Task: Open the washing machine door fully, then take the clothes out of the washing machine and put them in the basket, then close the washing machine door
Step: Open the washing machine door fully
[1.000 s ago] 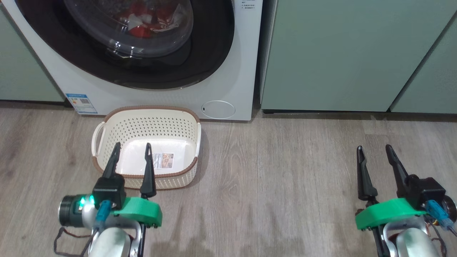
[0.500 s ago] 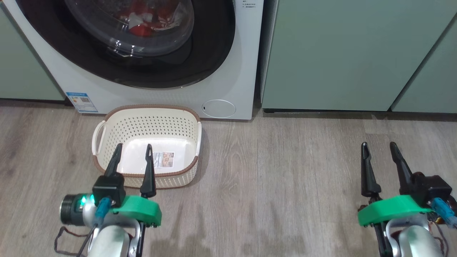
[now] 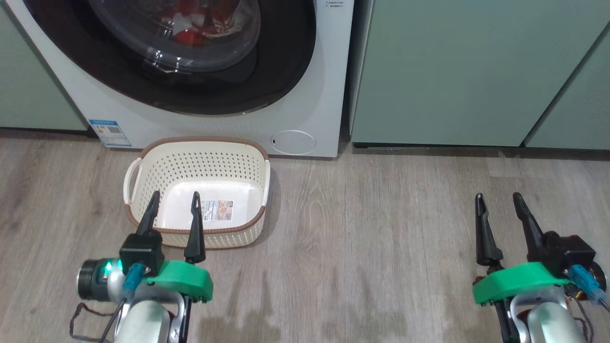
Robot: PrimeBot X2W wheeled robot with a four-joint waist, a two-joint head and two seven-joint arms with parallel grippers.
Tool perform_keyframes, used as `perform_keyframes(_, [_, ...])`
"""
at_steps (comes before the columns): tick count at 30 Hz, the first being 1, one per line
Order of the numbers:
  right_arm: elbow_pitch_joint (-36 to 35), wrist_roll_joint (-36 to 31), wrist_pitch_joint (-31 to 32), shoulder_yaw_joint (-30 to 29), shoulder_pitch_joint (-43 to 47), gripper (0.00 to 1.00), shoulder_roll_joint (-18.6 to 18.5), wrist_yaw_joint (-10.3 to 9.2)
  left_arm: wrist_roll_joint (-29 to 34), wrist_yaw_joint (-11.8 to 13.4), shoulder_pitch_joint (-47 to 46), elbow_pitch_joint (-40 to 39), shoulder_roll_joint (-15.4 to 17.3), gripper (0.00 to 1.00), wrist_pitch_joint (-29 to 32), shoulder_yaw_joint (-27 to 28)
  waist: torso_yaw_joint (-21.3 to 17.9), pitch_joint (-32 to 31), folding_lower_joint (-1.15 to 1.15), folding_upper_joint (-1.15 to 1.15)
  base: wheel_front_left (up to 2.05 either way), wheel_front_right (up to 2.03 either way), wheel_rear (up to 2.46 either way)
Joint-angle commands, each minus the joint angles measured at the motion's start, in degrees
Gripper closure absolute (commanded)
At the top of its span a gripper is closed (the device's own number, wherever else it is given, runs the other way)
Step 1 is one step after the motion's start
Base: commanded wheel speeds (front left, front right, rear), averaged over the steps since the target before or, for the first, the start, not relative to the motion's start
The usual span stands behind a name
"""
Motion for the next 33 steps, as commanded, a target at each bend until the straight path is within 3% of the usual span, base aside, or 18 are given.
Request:
perform_keyframes(1, [-1.6,0.1,-0.6,1.4,-2.3,0.00,-0.9,-0.04,0.6,-0.2,-3.0,-1.3,0.1,0.00,-0.4,2.0,0.1,0.4,0.00,0.00,0.00,0.00,0.00])
perform_keyframes(10, [-1.6,2.8,-0.6,-0.3,-6.6,0.00,-0.9,-0.04,0.2,-0.5,-4.6,-1.7,-0.1,0.00,-0.4,1.7,1.0,5.5,0.00,0.00,0.00,0.00,0.00])
perform_keyframes(13, [0.2,8.9,-0.6,-2.2,-10.5,0.04,-0.9,-0.04,-0.2,-0.5,-6.0,-1.9,-0.1,0.00,-0.4,1.3,1.5,8.4,0.00,0.00,0.00,0.00,0.00])
perform_keyframes(15, [1.4,11.9,-0.6,-2.5,-13.9,0.51,-0.9,-0.04,-0.8,-0.4,-6.9,-1.9,-0.1,0.00,-0.4,0.5,2.0,10.3,0.00,0.00,0.00,0.00,0.00])
perform_keyframes(16, [2.0,13.5,-0.6,-2.4,-15.6,0.63,-0.9,-0.04,-1.1,-0.4,-7.4,-1.8,-0.1,0.00,-0.4,0.0,2.4,11.2,0.00,0.00,0.00,0.00,0.00])
perform_keyframes(17, [2.6,14.6,-0.6,-2.5,-17.3,0.97,-0.9,-0.04,-1.5,-0.3,-7.8,-1.8,-0.1,0.00,-0.4,-0.5,2.7,11.9,0.00,0.00,0.00,0.00,0.00])
perform_keyframes(22, [6.4,28.5,-0.6,-3.0,-26.2,1.00,-2.3,-0.04,-3.6,0.7,-9.4,-1.9,-0.1,0.00,-0.4,-3.0,4.8,15.5,0.00,0.00,0.00,0.00,0.00])
perform_keyframes(28, [12.7,51.1,-0.1,2.6,-36.6,1.00,-9.8,-0.04,-5.6,1.4,-11.4,-2.2,-0.1,0.00,-0.4,-5.7,7.9,19.7,0.00,0.00,0.00,0.00,0.00])
perform_keyframes(33, [14.8,66.3,8.9,7.1,-44.2,1.00,-15.9,-0.04,-7.0,2.1,-13.2,-2.9,-0.1,0.00,-0.4,-7.5,10.5,23.9,0.00,0.00,0.00,0.00,0.00])
